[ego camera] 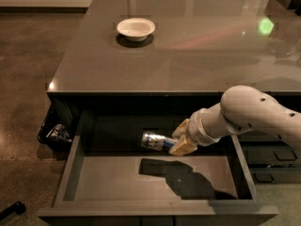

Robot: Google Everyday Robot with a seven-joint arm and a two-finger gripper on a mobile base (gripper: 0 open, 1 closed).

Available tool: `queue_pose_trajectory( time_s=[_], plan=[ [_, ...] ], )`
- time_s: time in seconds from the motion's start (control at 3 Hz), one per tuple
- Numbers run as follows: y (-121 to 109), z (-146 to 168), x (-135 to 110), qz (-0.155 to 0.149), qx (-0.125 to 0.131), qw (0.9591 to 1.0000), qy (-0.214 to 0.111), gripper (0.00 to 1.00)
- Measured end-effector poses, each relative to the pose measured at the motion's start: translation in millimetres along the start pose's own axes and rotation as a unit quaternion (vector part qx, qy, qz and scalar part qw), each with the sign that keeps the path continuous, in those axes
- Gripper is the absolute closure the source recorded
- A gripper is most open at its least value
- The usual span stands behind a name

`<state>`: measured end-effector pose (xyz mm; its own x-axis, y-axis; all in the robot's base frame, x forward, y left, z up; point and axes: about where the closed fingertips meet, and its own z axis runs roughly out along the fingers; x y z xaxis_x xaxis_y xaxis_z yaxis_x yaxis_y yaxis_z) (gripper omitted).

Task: Place redbull can into top drawer

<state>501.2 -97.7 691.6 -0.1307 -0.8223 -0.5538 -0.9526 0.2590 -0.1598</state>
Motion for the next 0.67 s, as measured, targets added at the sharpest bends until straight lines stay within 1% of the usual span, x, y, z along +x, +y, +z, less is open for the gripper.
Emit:
queue_pose_trajectory(
  time_s=[0.33,0.67],
  plan=[
    [3,26,22,0.02,-0.02,0.9987,-0.041,1.0],
    [9,63,47,0.032,-0.051,0.9954,-0.074,1.0]
  ],
)
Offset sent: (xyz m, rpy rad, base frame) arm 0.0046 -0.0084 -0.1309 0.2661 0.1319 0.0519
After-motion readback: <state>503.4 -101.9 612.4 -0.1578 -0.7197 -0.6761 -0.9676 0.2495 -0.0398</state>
